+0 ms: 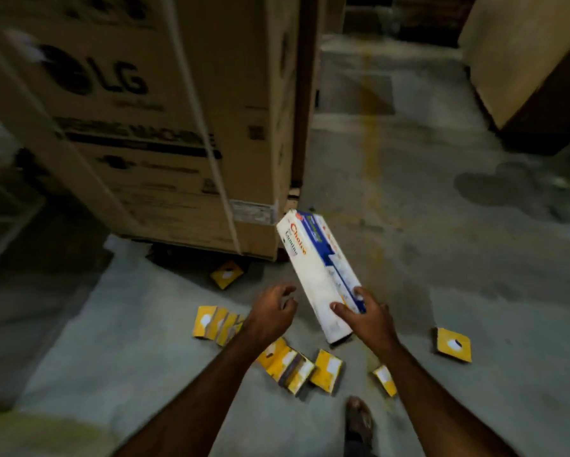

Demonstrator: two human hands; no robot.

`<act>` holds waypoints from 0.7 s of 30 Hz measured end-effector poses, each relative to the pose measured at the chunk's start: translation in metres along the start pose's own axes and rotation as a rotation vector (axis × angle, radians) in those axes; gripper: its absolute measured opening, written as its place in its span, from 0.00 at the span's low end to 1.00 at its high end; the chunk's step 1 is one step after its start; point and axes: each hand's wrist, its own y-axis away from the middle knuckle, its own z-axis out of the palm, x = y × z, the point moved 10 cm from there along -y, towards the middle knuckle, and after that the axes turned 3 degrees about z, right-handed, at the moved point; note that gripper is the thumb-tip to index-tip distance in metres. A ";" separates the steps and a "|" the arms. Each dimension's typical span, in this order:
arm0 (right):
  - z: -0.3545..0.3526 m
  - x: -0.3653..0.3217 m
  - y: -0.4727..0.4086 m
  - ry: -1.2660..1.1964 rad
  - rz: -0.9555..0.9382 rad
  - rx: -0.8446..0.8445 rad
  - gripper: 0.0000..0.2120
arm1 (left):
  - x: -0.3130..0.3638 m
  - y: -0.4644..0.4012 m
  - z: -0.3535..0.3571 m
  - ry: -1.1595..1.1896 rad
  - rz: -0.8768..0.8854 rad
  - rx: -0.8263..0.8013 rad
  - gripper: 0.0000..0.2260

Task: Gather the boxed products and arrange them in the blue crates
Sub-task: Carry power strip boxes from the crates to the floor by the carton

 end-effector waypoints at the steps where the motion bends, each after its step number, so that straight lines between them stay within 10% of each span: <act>1: 0.025 -0.007 0.006 -0.028 0.005 -0.065 0.53 | -0.012 0.017 -0.020 -0.004 -0.020 0.013 0.20; 6: 0.134 -0.069 0.025 -0.125 -0.079 -0.315 0.55 | -0.079 0.082 -0.128 -0.005 -0.179 0.144 0.21; 14: 0.232 -0.261 0.104 -0.240 -0.244 -0.711 0.23 | -0.156 0.115 -0.291 -0.088 -0.293 0.376 0.14; 18: 0.291 -0.354 0.116 -0.266 -0.301 -0.879 0.32 | -0.181 0.100 -0.371 -0.106 -0.312 0.422 0.15; 21: 0.326 -0.428 0.119 -0.296 -0.347 -0.951 0.17 | -0.186 0.091 -0.443 -0.172 -0.342 0.462 0.13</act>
